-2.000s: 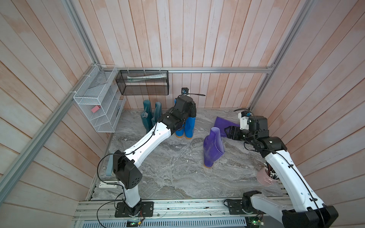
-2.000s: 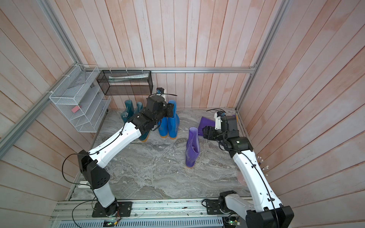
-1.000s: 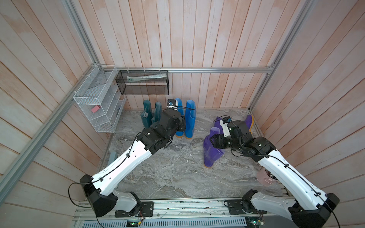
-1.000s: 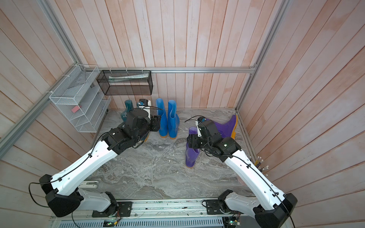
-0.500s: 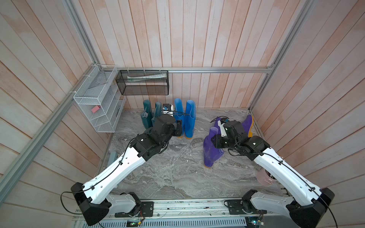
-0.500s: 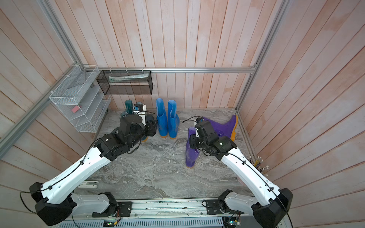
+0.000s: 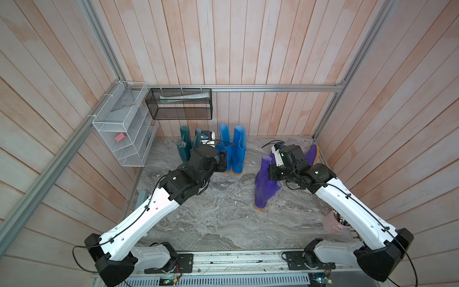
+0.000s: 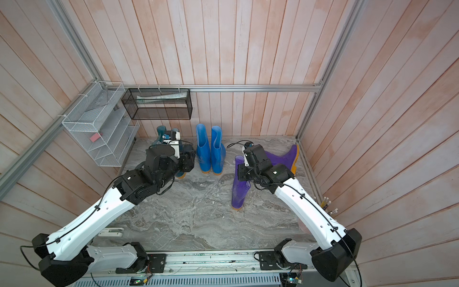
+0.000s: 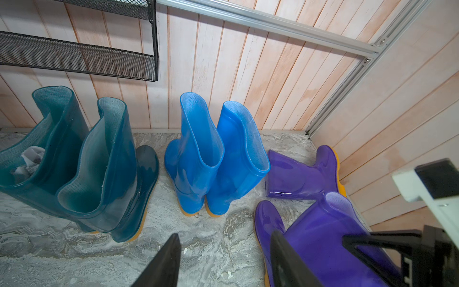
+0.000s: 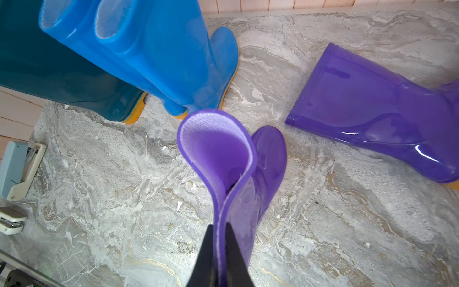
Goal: Match and arrange rain boots in pairs
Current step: Pick up the rain boot at the center of the board, then place the rain boot at the center of the board.
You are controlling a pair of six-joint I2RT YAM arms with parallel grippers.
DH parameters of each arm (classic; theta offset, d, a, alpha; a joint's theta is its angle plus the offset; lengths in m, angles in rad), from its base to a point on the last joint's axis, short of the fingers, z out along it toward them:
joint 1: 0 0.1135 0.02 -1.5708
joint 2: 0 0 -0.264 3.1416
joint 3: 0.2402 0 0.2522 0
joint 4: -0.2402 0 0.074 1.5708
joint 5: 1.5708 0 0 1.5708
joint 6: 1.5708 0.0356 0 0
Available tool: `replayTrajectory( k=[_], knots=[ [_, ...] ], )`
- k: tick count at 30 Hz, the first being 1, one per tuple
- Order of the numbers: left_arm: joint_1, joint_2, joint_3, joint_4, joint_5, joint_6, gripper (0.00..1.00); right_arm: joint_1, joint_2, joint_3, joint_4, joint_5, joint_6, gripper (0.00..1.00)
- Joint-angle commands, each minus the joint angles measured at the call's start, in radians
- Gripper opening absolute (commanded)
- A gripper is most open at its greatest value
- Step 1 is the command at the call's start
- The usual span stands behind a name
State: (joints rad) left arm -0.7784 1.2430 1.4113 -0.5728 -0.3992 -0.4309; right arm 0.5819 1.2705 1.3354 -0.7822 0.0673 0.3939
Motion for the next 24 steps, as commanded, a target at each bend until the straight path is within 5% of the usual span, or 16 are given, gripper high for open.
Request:
replayTrajectory(
  k=[1, 24],
  knots=[
    [-0.001, -0.028, -0.010, -0.017, -0.020, -0.009, 0.59, -0.033, 0.004, 0.075, 0.038, -0.024, -0.054, 0.03],
    [0.000, -0.049, -0.017, -0.028, -0.039, -0.014, 0.60, -0.226, 0.262, 0.365, 0.071, -0.160, -0.205, 0.02]
  ],
)
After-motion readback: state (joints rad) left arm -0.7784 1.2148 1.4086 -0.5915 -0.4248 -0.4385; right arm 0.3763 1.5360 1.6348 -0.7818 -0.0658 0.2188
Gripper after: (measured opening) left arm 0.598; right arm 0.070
